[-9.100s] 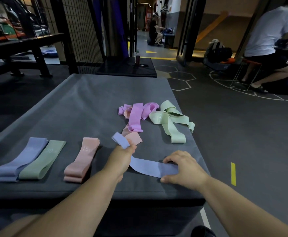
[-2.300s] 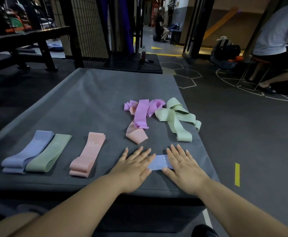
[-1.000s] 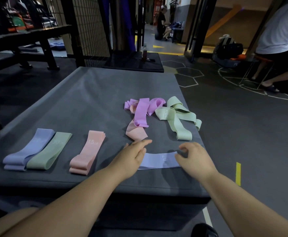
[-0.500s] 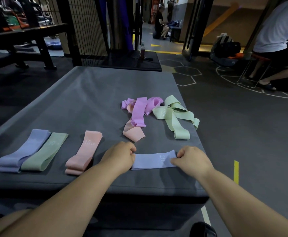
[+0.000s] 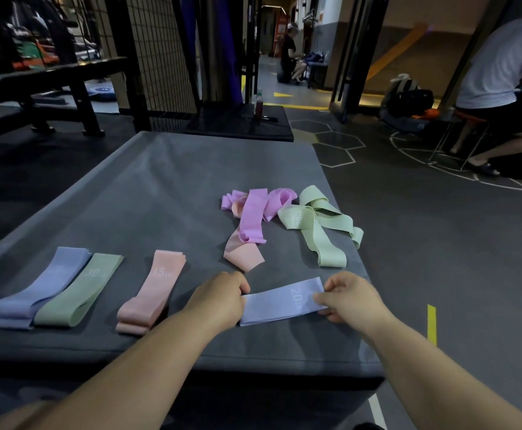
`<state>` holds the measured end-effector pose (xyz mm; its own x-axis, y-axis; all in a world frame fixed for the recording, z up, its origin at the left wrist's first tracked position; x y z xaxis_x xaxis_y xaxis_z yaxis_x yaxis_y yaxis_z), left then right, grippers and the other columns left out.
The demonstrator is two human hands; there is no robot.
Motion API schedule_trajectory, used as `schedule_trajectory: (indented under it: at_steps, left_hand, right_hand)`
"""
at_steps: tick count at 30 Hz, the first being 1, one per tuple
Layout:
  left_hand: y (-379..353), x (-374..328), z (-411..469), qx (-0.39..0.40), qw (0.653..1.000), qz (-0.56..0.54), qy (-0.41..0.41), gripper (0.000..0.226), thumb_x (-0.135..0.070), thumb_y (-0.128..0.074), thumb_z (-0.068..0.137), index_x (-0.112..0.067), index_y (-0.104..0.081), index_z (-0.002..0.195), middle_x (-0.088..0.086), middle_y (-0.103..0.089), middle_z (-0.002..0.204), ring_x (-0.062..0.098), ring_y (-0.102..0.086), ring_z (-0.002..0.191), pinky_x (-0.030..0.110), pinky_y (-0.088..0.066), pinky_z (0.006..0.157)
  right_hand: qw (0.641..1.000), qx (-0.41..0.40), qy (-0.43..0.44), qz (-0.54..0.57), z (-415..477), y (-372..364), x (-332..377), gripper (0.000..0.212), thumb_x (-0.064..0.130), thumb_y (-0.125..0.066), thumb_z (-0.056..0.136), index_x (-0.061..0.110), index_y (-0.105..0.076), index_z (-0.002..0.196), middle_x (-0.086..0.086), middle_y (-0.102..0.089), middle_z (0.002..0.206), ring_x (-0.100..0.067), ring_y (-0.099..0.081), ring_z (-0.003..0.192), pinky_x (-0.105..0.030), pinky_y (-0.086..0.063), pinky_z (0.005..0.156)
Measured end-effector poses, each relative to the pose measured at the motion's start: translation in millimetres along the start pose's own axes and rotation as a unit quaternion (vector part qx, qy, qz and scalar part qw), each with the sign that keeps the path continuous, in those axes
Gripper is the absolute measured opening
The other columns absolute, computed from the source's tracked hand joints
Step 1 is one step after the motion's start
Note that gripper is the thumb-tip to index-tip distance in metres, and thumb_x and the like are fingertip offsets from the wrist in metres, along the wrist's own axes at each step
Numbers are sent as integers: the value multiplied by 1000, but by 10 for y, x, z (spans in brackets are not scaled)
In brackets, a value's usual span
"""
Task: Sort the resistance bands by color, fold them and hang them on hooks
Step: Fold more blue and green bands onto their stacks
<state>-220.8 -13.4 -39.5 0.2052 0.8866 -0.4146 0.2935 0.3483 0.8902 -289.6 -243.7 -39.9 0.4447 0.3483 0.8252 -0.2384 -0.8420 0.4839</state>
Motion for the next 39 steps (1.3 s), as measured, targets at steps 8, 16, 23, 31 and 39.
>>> schedule_trajectory:
  at_steps: [8,16,23,31,39]
  left_hand:
    - [49,-43,-38,36,998,-48,1,16,-23,-48,93,-28,-59,103,-9,-59,112,14,-58,100,30,-49,84]
    - [-12,28,-82,97,943,-312,59,13,-8,-53,90,-16,-62,92,1,-65,83,11,-58,67,20,-46,56]
    - [77,114,-165,98,925,-363,60,11,-6,-55,90,-15,-61,91,3,-65,77,12,-58,64,20,-47,56]
    - [126,266,-240,78,942,-323,38,14,-11,-56,90,-25,-58,91,-2,-68,73,16,-62,68,34,-53,72]
    - [87,238,-397,49,982,-182,8,12,-25,-60,84,-31,-55,93,-8,-70,90,7,-65,78,22,-51,71]
  right_hand:
    - [992,24,-30,117,54,-19,-31,16,6,-71,84,10,-56,85,-7,-66,73,-18,-62,60,-27,-51,57]
    - [980,24,-55,187,156,-59,-30,11,1,-58,88,9,-60,80,-6,-56,68,-15,-49,57,-24,-48,55]
    - [984,13,-33,172,171,-156,73,8,1,-61,87,5,-67,89,-8,-60,74,-15,-51,60,-24,-46,56]
    - [994,-1,-2,105,173,-334,209,11,1,-64,88,6,-71,95,-9,-68,80,-17,-56,63,-27,-52,65]
    - [995,-37,65,-73,196,-444,332,21,13,-59,92,19,-69,110,8,-67,98,-14,-59,90,-31,-50,85]
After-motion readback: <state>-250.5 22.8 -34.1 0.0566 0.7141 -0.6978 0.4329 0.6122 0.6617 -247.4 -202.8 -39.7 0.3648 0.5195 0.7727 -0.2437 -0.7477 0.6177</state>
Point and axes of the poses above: each hand's wrist, its own z-axis towards the middle knuckle, its own y-axis out of the back of the hand, x = y × z, the point moved 6 cm from there along z, towards the middle knuckle
